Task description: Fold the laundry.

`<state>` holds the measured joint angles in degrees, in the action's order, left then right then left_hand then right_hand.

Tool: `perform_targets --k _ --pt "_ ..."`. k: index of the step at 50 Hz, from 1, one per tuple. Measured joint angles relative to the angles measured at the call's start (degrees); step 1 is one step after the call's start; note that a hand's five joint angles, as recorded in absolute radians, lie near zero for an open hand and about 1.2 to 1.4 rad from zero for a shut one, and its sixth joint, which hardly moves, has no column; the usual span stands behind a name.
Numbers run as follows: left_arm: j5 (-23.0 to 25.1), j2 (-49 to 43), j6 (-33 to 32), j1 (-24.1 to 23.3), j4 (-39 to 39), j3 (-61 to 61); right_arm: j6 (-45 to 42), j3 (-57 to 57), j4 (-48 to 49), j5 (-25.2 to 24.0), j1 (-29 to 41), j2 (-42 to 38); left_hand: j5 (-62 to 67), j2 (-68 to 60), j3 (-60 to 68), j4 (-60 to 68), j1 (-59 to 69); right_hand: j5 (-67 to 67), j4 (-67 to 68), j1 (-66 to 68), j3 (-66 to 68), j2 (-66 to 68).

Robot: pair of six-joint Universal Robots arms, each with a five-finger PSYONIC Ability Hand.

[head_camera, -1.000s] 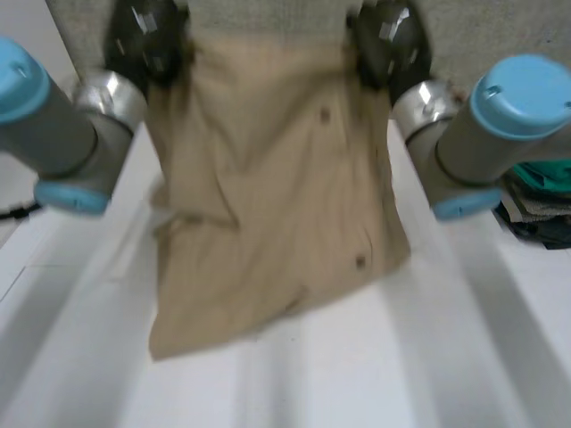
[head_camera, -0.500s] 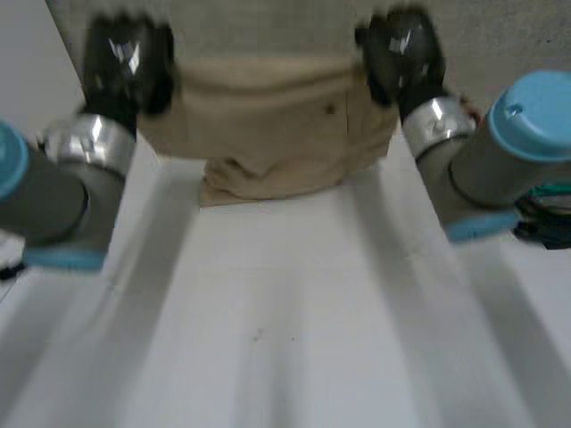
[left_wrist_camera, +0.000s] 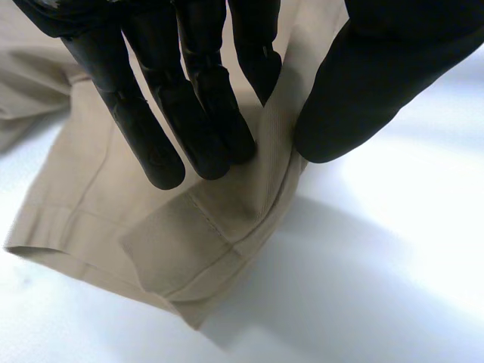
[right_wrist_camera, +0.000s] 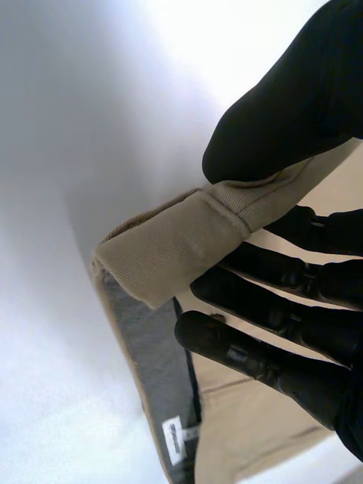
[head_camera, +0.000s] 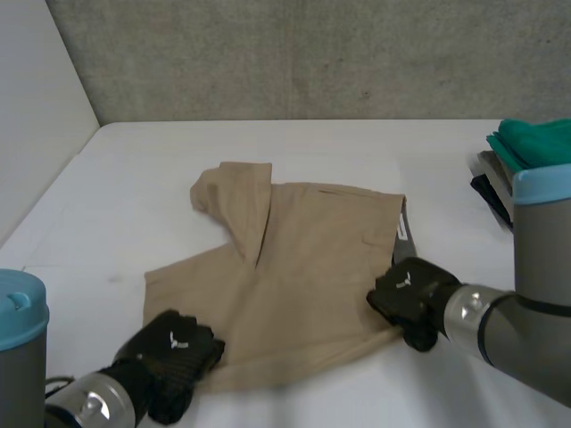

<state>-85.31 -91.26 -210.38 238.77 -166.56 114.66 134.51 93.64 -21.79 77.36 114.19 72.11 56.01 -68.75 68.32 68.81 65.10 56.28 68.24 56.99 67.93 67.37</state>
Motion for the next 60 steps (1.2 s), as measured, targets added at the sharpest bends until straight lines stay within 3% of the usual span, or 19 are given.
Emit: perform_targets --k 4,7,8,9,10,12,21,23,28,37,44,51,56,60 --pt "0.1 0.3 0.1 -0.3 2.1 -0.4 -2.2 3.7 0.0 0.0 -0.8 1.4 0.0 0.7 -0.5 -0.8 0.0 0.0 0.0 0.0 0.0 0.0" --pt "0.0 0.4 0.1 -0.3 1.6 -0.9 -2.6 4.9 0.9 0.0 -1.1 1.5 -6.8 10.5 -10.1 -9.8 -6.6 0.0 0.0 0.0 0.0 0.0" --pt "0.0 0.5 0.2 -0.2 0.2 -1.8 -2.8 6.2 2.4 -0.1 -1.3 1.6 -23.8 26.7 -26.0 -27.0 -26.3 0.0 0.0 0.0 0.0 0.0" --pt "0.0 0.5 0.2 -0.1 -0.5 -2.3 -2.8 6.6 3.1 -0.1 -1.4 1.6 -31.9 36.0 -34.1 -35.2 -35.3 0.0 0.0 0.0 0.0 0.0" --pt "0.0 0.5 0.2 -0.1 -1.4 -2.8 -2.7 7.1 3.9 -0.1 -1.6 1.6 -40.1 43.2 -42.0 -43.1 -42.6 0.0 0.0 0.0 0.0 0.0" --pt "0.0 0.5 0.2 0.1 -3.6 -4.0 -2.7 7.8 5.3 -0.1 -1.8 1.5 -43.7 46.2 -45.3 -46.6 -43.5 0.0 0.0 0.0 0.0 0.0" --pt "0.3 -0.1 0.2 1.2 -15.9 -8.8 -2.3 10.0 8.7 -0.4 -2.2 1.3 -45.3 47.3 -46.6 -47.8 -43.5 0.0 0.0 0.0 0.0 0.0" --pt "0.5 -2.6 0.0 1.6 -24.7 -11.0 -2.2 10.5 9.5 -0.5 -2.2 1.3 -45.3 47.3 -46.6 -47.8 -43.5 0.0 0.0 0.0 0.0 0.0" --pt "0.7 -9.6 -1.7 2.8 -33.7 -14.7 -1.9 11.1 10.5 -0.5 -2.0 1.2 -45.3 47.3 -46.6 -47.8 -43.5 0.0 0.0 0.0 0.0 0.0" --pt "0.5 -25.6 -10.2 7.3 -35.4 -21.7 -1.8 11.7 12.3 -0.5 -2.1 0.9 -37.5 40.5 -40.0 -40.4 -36.4 0.0 0.0 0.0 0.0 0.0" --pt "-0.2 -30.4 -13.7 10.1 -33.9 -23.5 -0.9 11.6 15.0 -0.5 -3.0 0.7 -31.3 33.8 -33.5 -33.8 -29.9 0.0 0.0 0.0 0.0 0.0" --pt "-0.4 -25.2 -11.5 10.4 -33.1 -21.0 1.1 11.5 16.9 -0.5 -3.5 0.7 -35.2 37.6 -37.2 -37.7 -34.1 0.0 0.0 0.0 0.0 0.0" --pt "-0.3 -16.9 -6.2 9.8 -32.4 -17.6 3.0 11.4 18.0 -0.5 -3.5 0.7 -40.2 42.2 -41.6 -42.8 -38.6 0.0 0.0 0.0 0.0 0.0" --pt "-0.2 -7.4 1.6 9.0 -30.4 -14.0 7.7 11.2 20.0 -0.6 -3.4 0.2 -43.4 45.3 -44.7 -45.8 -40.9 0.0 0.0 0.0 0.0 0.0"
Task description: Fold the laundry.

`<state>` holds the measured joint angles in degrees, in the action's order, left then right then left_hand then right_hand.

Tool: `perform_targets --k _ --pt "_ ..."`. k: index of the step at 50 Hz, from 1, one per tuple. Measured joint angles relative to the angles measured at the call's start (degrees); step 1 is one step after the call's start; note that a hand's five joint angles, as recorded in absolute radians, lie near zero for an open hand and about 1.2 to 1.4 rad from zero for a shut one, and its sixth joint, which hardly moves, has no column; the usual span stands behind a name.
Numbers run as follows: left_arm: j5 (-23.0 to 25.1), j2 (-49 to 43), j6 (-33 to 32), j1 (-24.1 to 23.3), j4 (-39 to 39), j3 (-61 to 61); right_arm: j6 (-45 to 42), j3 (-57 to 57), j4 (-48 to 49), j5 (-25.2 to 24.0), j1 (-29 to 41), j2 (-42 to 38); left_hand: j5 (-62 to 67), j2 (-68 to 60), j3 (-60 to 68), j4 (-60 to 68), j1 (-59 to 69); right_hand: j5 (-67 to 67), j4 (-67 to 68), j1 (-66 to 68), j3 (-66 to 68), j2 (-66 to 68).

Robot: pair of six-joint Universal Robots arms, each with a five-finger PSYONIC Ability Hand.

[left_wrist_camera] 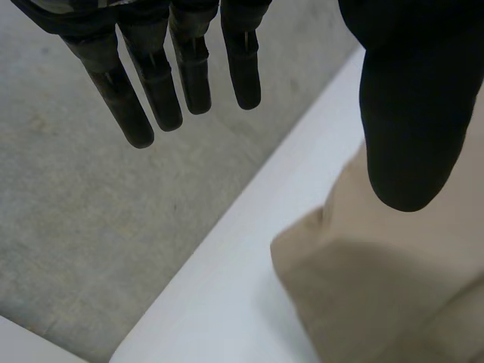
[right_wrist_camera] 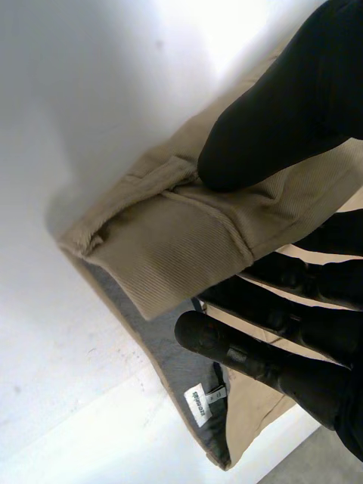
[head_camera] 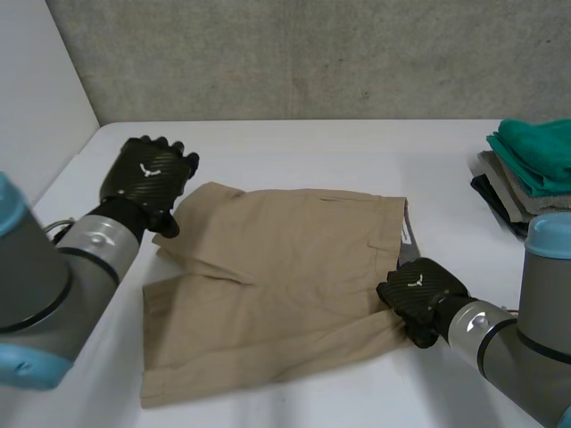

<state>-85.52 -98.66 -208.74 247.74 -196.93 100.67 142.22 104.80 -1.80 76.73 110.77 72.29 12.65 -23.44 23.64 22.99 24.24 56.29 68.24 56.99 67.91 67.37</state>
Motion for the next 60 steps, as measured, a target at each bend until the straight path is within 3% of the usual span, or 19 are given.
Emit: perform_targets --k 3,9,14,30,34,36,37,38,46,55,60 --pt "0.1 3.5 3.8 -0.4 2.7 1.6 2.5 -0.2 0.7 0.0 0.0 -0.5 0.0 0.0 0.0 0.0 0.0 0.0 0.0 0.0 0.0 0.0" --pt "0.4 8.5 12.0 -2.0 16.4 6.8 6.6 -0.6 1.9 -0.1 -0.2 -1.2 0.0 0.0 0.0 0.0 0.0 0.0 0.0 0.0 0.0 0.0" --pt "0.5 8.5 13.8 -3.3 22.9 10.9 7.1 -0.6 2.2 -0.1 -0.3 -1.2 0.0 0.0 0.0 0.0 0.0 0.0 0.0 0.0 0.0 0.0" --pt "0.1 0.7 12.7 -3.7 22.5 15.2 6.7 -0.6 2.5 0.1 -0.4 -1.2 2.3 -1.3 1.2 1.8 0.4 0.0 0.0 0.0 0.0 0.0" --pt "-0.1 -2.3 12.5 -3.8 21.8 15.0 6.6 -0.6 2.5 0.1 -0.4 -1.2 23.4 -23.7 22.5 23.3 24.3 0.0 0.0 0.0 0.0 0.0" --pt "-0.3 -3.0 12.4 -3.8 21.4 15.0 6.5 -0.6 2.4 0.1 -0.4 -1.1 23.4 -23.7 22.5 23.3 24.3 0.0 0.0 0.0 0.0 0.0" --pt "-0.7 -3.5 12.3 -3.9 20.9 15.0 6.4 -0.6 2.4 0.1 -0.4 -1.1 40.0 -39.5 39.1 40.2 37.7 0.0 0.0 0.0 0.0 0.0" --pt "-1.5 -3.8 12.2 -4.1 20.0 14.9 6.1 -0.5 2.0 0.2 -0.3 -1.0 42.8 -42.6 42.0 43.0 40.5 0.0 0.0 0.0 0.0 0.0" --pt "-4.3 2.8 9.4 -5.8 21.0 14.8 -1.8 -0.5 -9.1 0.2 -0.3 3.9 43.9 -44.8 44.1 45.5 40.7 0.0 0.0 0.0 0.0 0.0" --pt "-3.5 11.4 1.3 -10.9 37.7 16.0 -17.6 2.0 -31.2 -0.1 -1.8 13.8 43.9 -45.0 44.3 45.5 40.7 0.0 0.0 0.0 0.0 0.0" --pt "-2.9 11.2 -0.1 -12.1 40.5 15.7 -20.5 3.5 -33.6 -0.7 -4.2 15.9 43.9 -45.0 44.3 45.6 40.7 0.0 0.0 0.0 0.0 0.0"
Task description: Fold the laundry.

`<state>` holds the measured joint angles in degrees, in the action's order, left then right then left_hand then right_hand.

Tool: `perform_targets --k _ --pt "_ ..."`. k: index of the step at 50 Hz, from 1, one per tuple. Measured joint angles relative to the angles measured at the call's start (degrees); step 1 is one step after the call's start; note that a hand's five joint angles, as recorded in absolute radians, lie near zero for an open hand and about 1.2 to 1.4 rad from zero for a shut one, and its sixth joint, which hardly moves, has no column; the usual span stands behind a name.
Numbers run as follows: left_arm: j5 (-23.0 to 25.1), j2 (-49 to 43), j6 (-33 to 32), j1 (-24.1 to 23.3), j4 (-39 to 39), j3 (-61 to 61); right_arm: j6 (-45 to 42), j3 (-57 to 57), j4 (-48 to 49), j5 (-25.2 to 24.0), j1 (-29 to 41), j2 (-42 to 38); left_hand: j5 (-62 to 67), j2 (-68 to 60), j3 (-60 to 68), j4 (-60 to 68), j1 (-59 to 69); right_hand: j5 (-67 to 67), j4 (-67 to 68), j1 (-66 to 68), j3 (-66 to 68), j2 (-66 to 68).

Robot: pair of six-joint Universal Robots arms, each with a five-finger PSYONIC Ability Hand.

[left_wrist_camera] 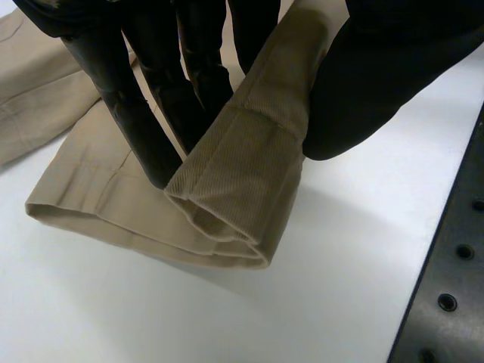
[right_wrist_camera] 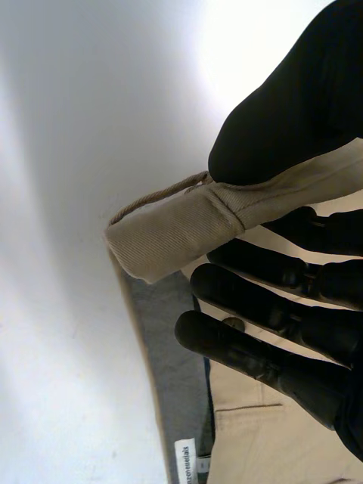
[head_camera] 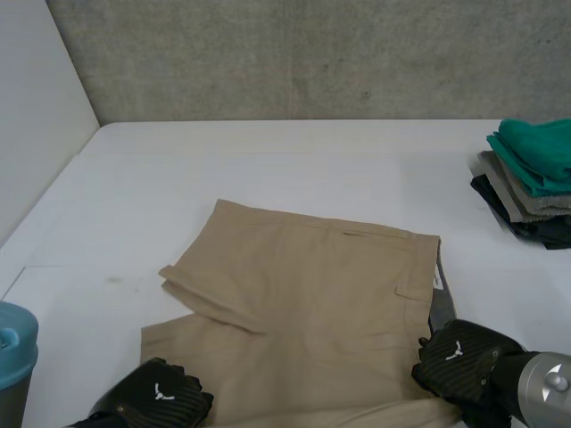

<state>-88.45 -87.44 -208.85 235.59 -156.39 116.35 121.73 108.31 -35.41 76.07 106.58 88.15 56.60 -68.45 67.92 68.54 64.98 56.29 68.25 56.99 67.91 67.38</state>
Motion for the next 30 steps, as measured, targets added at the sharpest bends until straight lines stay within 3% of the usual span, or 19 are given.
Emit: perform_targets --k 7,17,18,22,30 --pt "-0.3 -4.0 -0.2 0.8 -5.2 -3.6 0.3 -0.8 4.9 -0.5 -1.2 -1.3 0.0 0.0 0.0 0.0 0.0 0.0 0.0 0.0 0.0 0.0" --pt "-2.3 -14.9 -0.4 1.2 -26.8 -15.5 7.8 -8.1 24.3 3.7 -0.6 -10.0 0.0 0.0 0.0 0.0 0.0 0.0 0.0 0.0 0.0 0.0" --pt "-3.1 -18.5 -1.2 1.2 -32.8 -18.9 8.9 -10.0 28.8 5.0 -0.1 -12.0 0.0 0.0 0.0 0.0 0.0 0.0 0.0 0.0 0.0 0.0" --pt "-4.1 -26.1 -4.3 1.3 -41.9 -25.7 9.6 -13.2 36.3 6.7 1.1 -15.9 0.0 0.0 0.0 0.0 0.0 0.0 0.0 0.0 0.0 0.0" --pt "-4.5 -42.4 -14.4 2.6 -50.4 -40.4 8.4 -21.3 52.0 7.7 3.4 -27.6 0.0 -0.1 0.1 0.2 0.0 0.0 0.0 0.0 0.0 0.0"
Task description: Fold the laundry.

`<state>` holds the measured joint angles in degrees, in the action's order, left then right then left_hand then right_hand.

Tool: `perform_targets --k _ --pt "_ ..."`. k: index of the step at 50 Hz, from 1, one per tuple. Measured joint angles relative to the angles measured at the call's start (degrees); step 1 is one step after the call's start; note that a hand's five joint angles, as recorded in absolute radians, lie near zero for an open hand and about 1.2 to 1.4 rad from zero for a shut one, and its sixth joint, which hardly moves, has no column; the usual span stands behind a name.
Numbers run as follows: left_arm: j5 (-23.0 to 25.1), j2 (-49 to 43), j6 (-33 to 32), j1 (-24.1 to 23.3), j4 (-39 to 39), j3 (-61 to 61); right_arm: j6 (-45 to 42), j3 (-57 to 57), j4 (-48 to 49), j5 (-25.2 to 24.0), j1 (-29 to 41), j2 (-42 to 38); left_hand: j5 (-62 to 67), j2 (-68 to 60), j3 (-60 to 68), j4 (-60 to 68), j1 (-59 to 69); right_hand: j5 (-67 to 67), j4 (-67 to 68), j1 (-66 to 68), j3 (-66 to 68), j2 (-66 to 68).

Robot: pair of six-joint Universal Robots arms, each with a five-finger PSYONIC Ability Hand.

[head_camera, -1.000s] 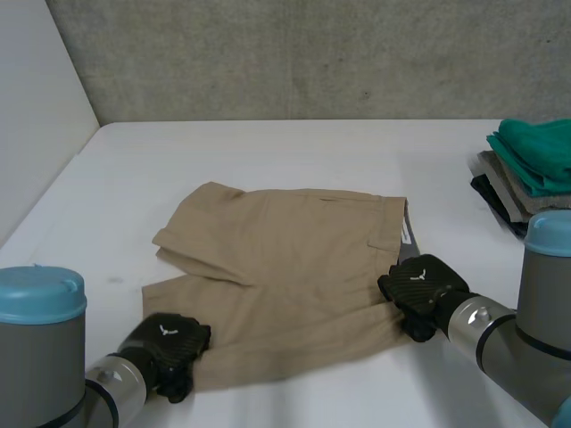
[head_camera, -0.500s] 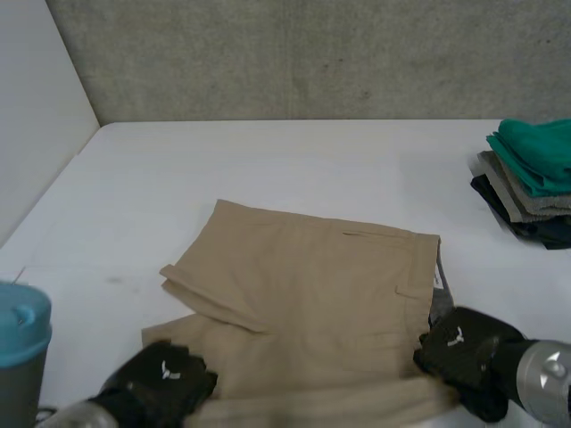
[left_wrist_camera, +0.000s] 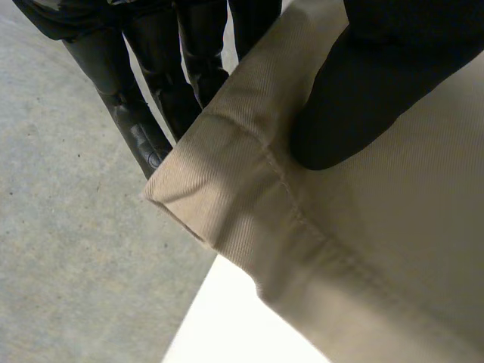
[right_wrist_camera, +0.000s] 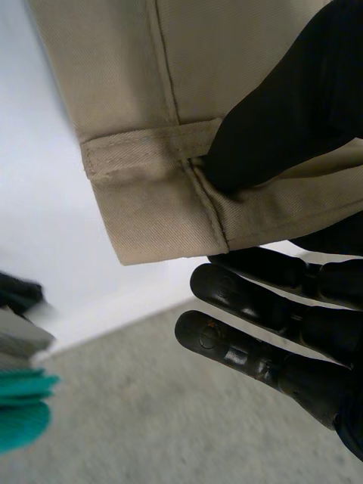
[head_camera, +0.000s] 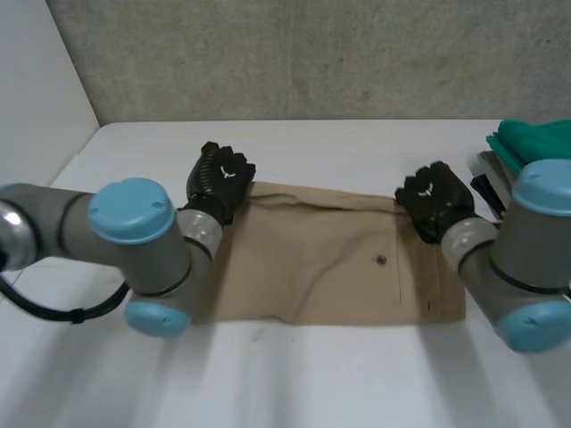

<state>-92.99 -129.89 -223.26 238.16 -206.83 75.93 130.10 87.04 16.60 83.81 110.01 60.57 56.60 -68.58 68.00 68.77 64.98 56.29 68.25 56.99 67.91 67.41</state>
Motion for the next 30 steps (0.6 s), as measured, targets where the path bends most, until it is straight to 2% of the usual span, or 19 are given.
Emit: perform_targets --k 4,8,9,10,12,13,14,15,16,17,18,22,26,30 --pt "0.2 -7.5 -4.2 0.6 -1.7 -6.9 -1.5 -5.2 5.8 0.2 0.7 -7.3 0.0 0.0 0.0 0.0 0.0 0.0 0.0 0.0 0.0 0.0" --pt "0.3 -11.7 -5.6 0.8 -3.6 -10.4 -2.2 -8.8 7.7 0.5 1.2 -12.0 -0.2 0.5 -0.4 -0.5 0.0 0.0 0.0 0.0 0.0 0.0" --pt "0.3 -12.9 -5.8 0.8 -4.7 -11.3 -2.5 -10.2 8.0 0.7 1.3 -13.8 -2.2 4.2 -3.4 -4.0 -1.8 -4.5 -5.5 -4.6 -5.3 -5.1" --pt "0.3 -13.4 -5.8 0.8 -5.3 -11.7 -2.6 -11.2 8.1 1.0 1.4 -14.9 -6.4 8.5 -8.0 -8.7 -6.2 -4.5 -5.5 -4.6 -5.3 -5.1" --pt "0.2 -14.4 -5.8 0.8 -6.6 -12.2 -2.6 -13.0 8.1 1.6 1.6 -16.9 -20.4 23.4 -22.6 -22.7 -21.6 -26.1 -28.5 -23.9 -28.3 -29.3" --pt "0.1 -14.6 -5.8 0.8 -7.0 -12.2 -2.6 -13.5 8.0 1.9 1.7 -17.4 -25.7 27.8 -26.9 -28.1 -27.3 -26.1 -28.5 -23.9 -28.3 -29.3" --pt "0.1 -14.8 -5.7 0.7 -7.6 -12.2 -2.6 -14.1 8.0 2.2 1.7 -17.8 -38.0 41.0 -38.9 -40.4 -40.5 -26.1 -28.5 -23.9 -28.3 -29.3" --pt "0.0 -14.8 -5.7 0.7 -7.7 -12.1 -2.5 -14.4 7.9 2.5 1.8 -18.1 -38.0 41.0 -38.9 -40.4 -40.5 -45.4 -47.8 -39.6 -48.2 -47.8" --pt "0.0 -14.7 -5.6 0.6 -8.0 -11.9 -2.5 -14.6 7.7 2.7 1.8 -18.1 -49.3 51.8 -50.2 -51.8 -51.2 -50.7 -53.6 -44.0 -53.5 -52.8" --pt "0.0 -14.6 -5.5 0.5 -8.1 -11.8 -2.4 -14.7 7.6 2.9 1.8 -18.1 -49.3 51.8 -50.2 -51.8 -51.2 -50.7 -53.6 -44.0 -53.5 -52.8" --pt "0.0 -14.2 -5.4 0.3 -8.3 -11.4 -2.3 -14.8 7.3 3.2 1.9 -17.6 -53.9 56.3 -55.5 -56.7 -53.8 -51.4 -54.5 -45.0 -54.8 -54.2" --pt "-0.1 -12.0 -5.1 -0.2 -8.6 -10.1 -1.7 -14.5 6.7 3.7 1.9 -16.1 -54.0 56.9 -55.9 -57.1 -53.8 -52.0 -54.8 -45.3 -55.6 -54.7" --pt "-0.1 -7.3 -3.3 -0.7 -8.6 -7.6 3.5 -12.4 4.3 4.2 1.6 -9.9 -54.0 56.9 -55.9 -57.1 -53.8 -52.7 -54.8 -45.3 -55.6 -54.7" --pt "-0.4 -0.6 1.1 -1.3 -8.3 -3.3 12.5 -9.3 -1.9 3.9 1.2 -1.6 -54.0 56.9 -55.9 -57.1 -53.8 -52.8 -54.8 -45.3 -55.6 -54.7"
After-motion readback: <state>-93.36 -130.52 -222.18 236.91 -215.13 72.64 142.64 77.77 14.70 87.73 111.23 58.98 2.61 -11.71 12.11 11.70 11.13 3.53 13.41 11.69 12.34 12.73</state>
